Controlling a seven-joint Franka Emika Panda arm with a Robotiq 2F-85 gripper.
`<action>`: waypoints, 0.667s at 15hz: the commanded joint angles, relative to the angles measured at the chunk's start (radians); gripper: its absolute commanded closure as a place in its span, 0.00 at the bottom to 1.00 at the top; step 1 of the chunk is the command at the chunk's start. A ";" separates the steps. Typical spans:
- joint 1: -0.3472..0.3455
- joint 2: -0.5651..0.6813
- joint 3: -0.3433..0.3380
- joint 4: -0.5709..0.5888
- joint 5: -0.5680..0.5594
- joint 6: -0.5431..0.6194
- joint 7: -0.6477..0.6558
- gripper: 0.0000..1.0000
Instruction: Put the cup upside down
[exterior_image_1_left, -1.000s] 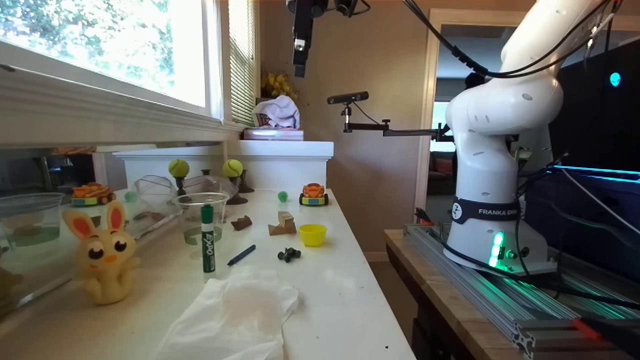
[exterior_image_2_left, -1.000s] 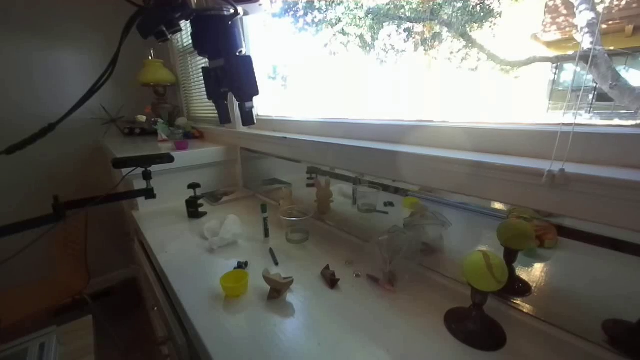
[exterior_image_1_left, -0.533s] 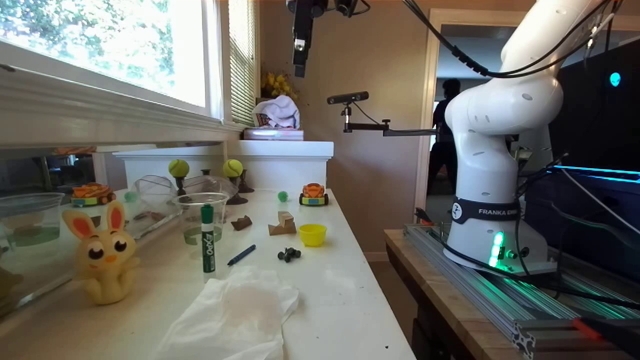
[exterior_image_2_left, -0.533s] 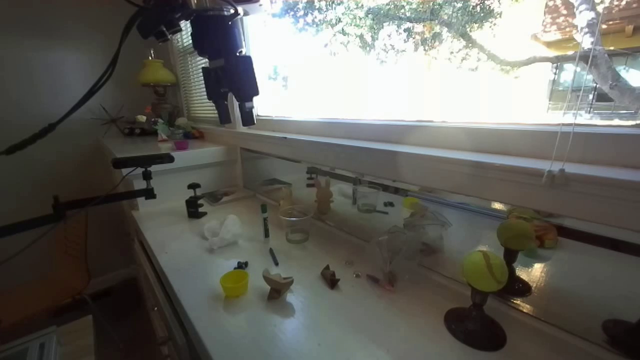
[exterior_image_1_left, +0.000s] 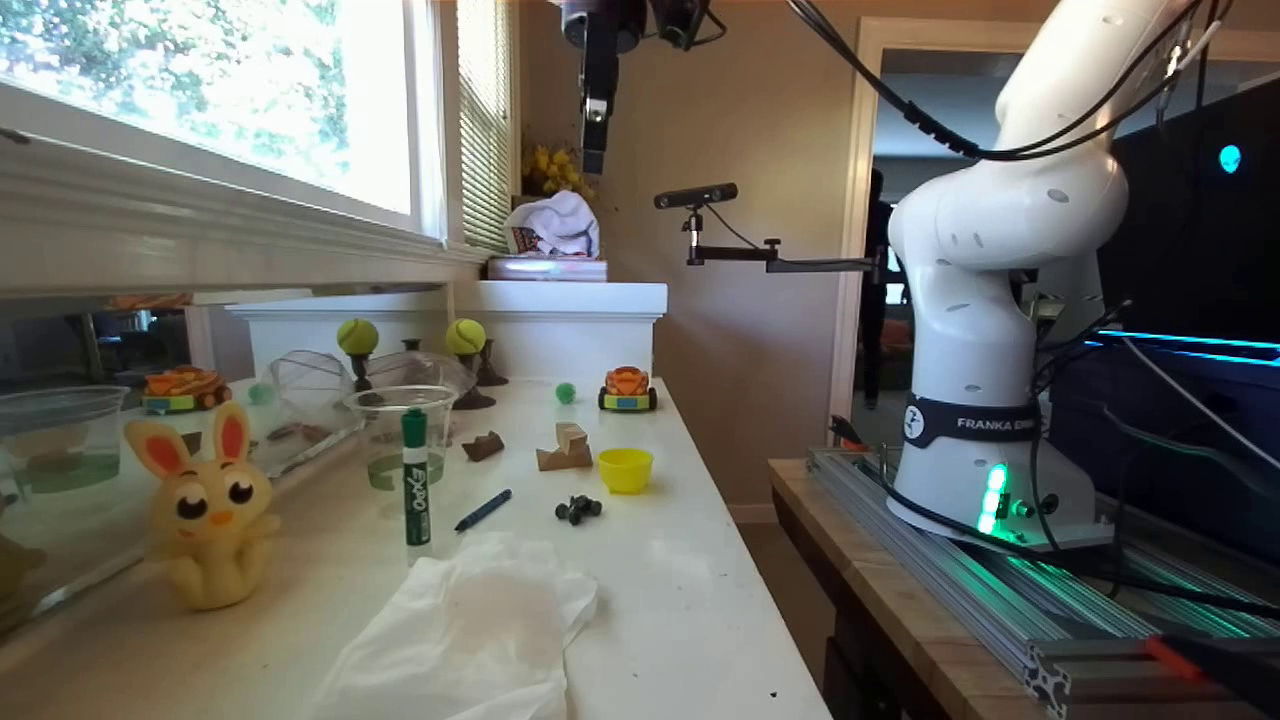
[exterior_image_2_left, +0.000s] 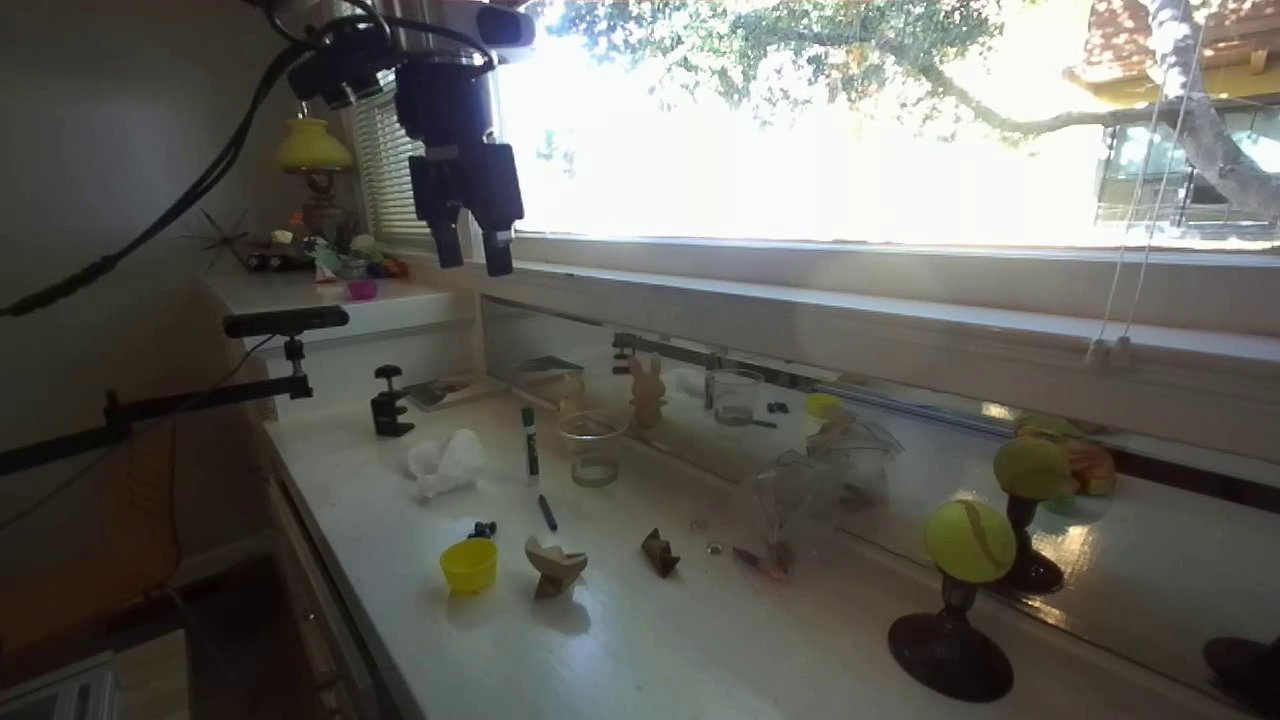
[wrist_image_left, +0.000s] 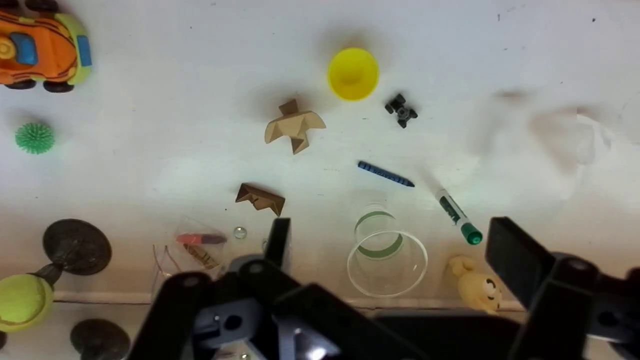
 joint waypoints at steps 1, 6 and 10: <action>0.049 0.088 -0.016 0.023 0.075 0.030 -0.094 0.00; 0.043 0.123 0.005 0.004 0.109 0.042 -0.063 0.00; 0.048 0.142 0.006 0.004 0.114 0.053 -0.070 0.00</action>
